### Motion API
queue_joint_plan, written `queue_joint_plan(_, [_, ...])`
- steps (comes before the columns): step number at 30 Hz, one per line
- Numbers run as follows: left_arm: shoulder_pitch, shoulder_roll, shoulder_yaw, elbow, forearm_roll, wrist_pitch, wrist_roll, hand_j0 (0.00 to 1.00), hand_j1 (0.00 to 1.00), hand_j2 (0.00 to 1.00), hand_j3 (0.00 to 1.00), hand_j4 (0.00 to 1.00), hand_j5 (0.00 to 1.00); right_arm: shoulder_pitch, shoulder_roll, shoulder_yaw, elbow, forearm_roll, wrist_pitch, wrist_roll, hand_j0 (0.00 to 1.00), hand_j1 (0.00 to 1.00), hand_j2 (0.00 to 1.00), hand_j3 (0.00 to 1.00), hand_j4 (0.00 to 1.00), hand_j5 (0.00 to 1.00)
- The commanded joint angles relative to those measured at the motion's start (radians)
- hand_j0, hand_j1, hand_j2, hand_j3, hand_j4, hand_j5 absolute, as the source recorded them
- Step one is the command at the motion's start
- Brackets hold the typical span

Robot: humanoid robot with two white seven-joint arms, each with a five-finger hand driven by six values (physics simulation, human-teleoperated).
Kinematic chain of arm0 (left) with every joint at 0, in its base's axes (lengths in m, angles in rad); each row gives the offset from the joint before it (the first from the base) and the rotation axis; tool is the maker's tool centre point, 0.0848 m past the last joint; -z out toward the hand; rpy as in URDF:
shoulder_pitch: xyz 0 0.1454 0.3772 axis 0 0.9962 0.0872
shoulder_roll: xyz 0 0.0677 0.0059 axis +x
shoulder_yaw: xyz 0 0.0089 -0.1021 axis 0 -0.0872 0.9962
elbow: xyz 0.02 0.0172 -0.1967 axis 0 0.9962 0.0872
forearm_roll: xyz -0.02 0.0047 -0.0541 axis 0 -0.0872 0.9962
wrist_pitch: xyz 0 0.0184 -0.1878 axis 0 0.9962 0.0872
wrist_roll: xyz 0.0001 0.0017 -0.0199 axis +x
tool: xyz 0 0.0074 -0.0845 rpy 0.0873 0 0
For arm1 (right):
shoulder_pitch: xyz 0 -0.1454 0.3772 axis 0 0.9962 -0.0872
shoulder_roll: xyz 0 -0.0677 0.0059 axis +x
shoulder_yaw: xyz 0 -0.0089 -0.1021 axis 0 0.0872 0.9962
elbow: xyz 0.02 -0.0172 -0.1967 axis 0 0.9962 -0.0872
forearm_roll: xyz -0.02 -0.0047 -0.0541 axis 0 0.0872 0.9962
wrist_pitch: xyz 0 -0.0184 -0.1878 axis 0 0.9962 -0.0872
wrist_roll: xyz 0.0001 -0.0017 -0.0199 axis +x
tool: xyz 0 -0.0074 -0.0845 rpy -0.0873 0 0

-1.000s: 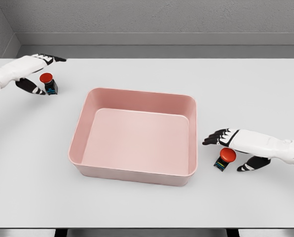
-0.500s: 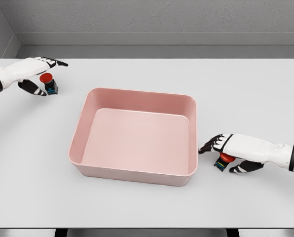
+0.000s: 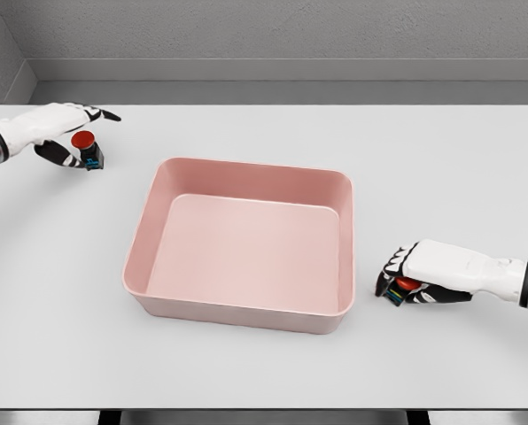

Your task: Put the industrial switch in the basket with both arms

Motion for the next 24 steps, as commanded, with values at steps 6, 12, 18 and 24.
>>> queue_joint_plan(6, [0.0, -0.003, -0.005, 0.007, -0.004, 0.001, 0.0, 0.75, 0.75, 0.75, 0.75, 0.75, 0.75, 0.002, -0.003, -0.001, -0.001, -0.007, 0.001, 0.0, 0.35, 0.35, 0.35, 0.35, 0.35, 0.35])
queue_joint_plan(12, [0.0, -0.002, -0.005, 0.008, -0.004, 0.001, -0.003, 0.73, 0.73, 0.73, 0.73, 0.73, 0.73, -0.038, 0.003, -0.009, -0.001, -0.008, 0.001, 0.0, 0.35, 0.35, 0.35, 0.35, 0.35, 0.35])
queue_joint_plan(18, [-0.002, 0.001, -0.005, 0.025, -0.004, 0.001, -0.003, 0.73, 0.73, 0.73, 0.73, 0.73, 0.73, -0.101, 0.005, -0.064, -0.002, -0.027, 0.001, 0.0, 0.35, 0.35, 0.35, 0.35, 0.35, 0.35])
queue_joint_plan(24, [-0.002, 0.003, -0.005, 0.023, -0.004, 0.001, -0.004, 0.61, 0.61, 0.61, 0.61, 0.61, 0.61, -0.124, 0.007, -0.064, -0.024, -0.039, 0.001, 0.0, 0.35, 0.35, 0.35, 0.35, 0.35, 0.35])
